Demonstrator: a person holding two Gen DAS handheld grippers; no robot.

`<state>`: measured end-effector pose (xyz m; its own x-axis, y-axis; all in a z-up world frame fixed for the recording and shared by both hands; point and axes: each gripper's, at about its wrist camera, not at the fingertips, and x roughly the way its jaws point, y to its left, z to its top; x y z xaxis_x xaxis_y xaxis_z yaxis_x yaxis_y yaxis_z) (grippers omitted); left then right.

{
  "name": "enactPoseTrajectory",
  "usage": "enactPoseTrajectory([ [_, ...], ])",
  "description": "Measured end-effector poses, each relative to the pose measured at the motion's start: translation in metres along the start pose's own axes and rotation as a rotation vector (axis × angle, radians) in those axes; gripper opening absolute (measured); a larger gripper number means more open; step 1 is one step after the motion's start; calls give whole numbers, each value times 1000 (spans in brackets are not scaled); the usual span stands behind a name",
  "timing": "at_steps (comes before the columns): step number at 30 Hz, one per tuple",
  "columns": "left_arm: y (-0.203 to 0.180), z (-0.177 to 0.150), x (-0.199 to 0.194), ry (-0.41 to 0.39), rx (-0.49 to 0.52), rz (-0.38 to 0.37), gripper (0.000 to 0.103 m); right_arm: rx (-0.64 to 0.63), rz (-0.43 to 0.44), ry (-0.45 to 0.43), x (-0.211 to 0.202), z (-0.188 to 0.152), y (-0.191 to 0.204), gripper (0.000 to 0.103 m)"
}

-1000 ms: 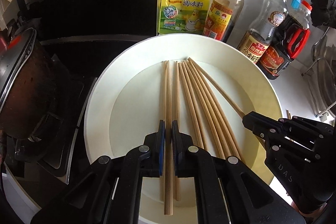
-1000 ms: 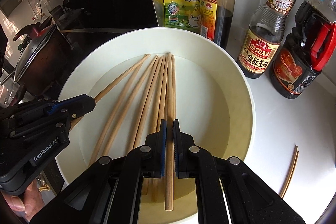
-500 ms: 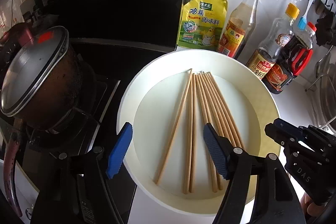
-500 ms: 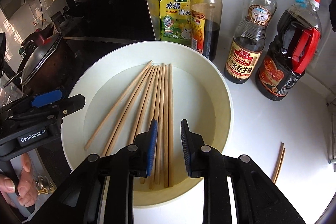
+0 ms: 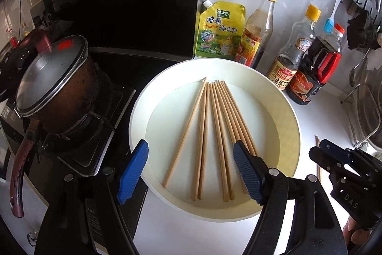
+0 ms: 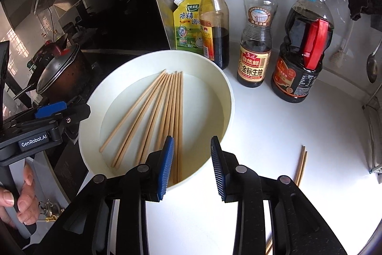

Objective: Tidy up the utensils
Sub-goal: 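Withdraw both open tools from the basin toward the last two chopsticks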

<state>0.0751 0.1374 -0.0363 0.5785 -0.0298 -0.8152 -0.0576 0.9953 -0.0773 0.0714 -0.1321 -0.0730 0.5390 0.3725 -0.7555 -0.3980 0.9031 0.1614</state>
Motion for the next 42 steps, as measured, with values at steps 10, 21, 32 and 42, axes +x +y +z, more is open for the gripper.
enactPoseTrajectory([
  [10, -37, -4, -6, -14, 66, -59, 72, 121, -60, -37, -22, -25, -45, 32],
  [21, -86, -17, 1, -5, 153, -115, 72, 243, -164, -68, -51, -66, -100, 36],
  [32, -144, -39, 20, 35, 229, -160, 74, 304, -223, -4, -35, -117, -144, 41],
  [42, -186, -54, 30, 49, 276, -180, 76, 331, -193, 66, -12, -147, -155, 44],
])
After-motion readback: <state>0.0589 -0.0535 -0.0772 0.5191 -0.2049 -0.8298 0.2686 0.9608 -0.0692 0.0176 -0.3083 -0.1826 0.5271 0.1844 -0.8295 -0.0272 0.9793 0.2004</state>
